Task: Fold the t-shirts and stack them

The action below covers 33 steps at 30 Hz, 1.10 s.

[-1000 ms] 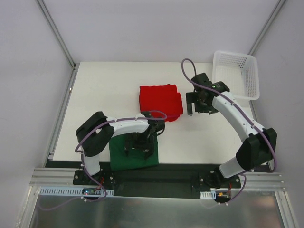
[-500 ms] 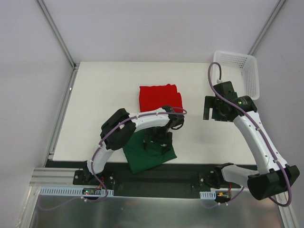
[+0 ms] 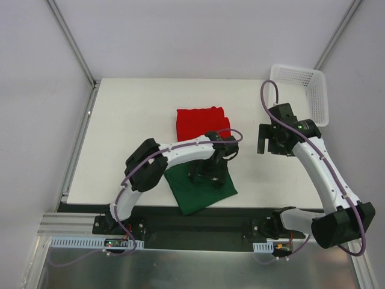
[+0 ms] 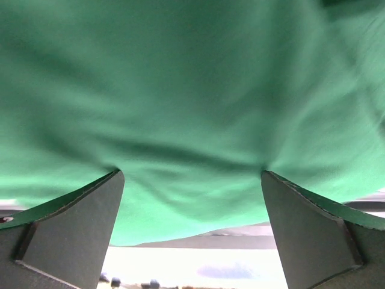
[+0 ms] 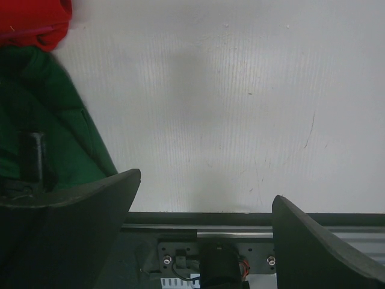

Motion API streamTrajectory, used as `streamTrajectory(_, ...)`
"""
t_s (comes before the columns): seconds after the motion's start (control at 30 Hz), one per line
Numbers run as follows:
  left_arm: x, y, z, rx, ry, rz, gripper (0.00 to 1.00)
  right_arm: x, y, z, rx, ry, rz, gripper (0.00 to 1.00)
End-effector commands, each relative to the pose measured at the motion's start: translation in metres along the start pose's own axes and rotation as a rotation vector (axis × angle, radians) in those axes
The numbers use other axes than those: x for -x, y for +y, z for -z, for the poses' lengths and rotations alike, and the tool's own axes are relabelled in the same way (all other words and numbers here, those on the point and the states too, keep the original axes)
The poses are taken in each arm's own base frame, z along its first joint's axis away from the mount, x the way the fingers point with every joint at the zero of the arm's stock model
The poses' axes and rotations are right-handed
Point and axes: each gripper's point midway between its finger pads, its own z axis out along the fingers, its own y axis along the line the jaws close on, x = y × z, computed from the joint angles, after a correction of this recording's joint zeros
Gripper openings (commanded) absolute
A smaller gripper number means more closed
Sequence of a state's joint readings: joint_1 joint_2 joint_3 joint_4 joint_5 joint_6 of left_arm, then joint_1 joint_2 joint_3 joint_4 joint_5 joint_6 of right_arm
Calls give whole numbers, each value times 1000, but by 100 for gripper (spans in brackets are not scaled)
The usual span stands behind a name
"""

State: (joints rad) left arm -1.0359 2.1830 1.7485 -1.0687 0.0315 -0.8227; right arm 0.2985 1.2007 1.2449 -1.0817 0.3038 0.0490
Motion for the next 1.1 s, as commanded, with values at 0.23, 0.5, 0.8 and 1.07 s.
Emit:
streamTrajectory(0.23, -14, 68, 51, 46, -233, 60, 99, 13, 18, -16, 30, 55, -13, 96)
streamTrajectory(0.5, 1, 72, 7, 107, -231, -64, 99, 12, 19, -15, 37, 69, -3, 96)
streamTrajectory(0.8, 10, 75, -45, 78, -178, -279, 99, 4, 14, -10, 30, 72, 2, 96)
streamTrajectory(1.07, 11, 65, -48, 29, -108, -532, 99, 2, 14, -11, 24, 83, -1, 96)
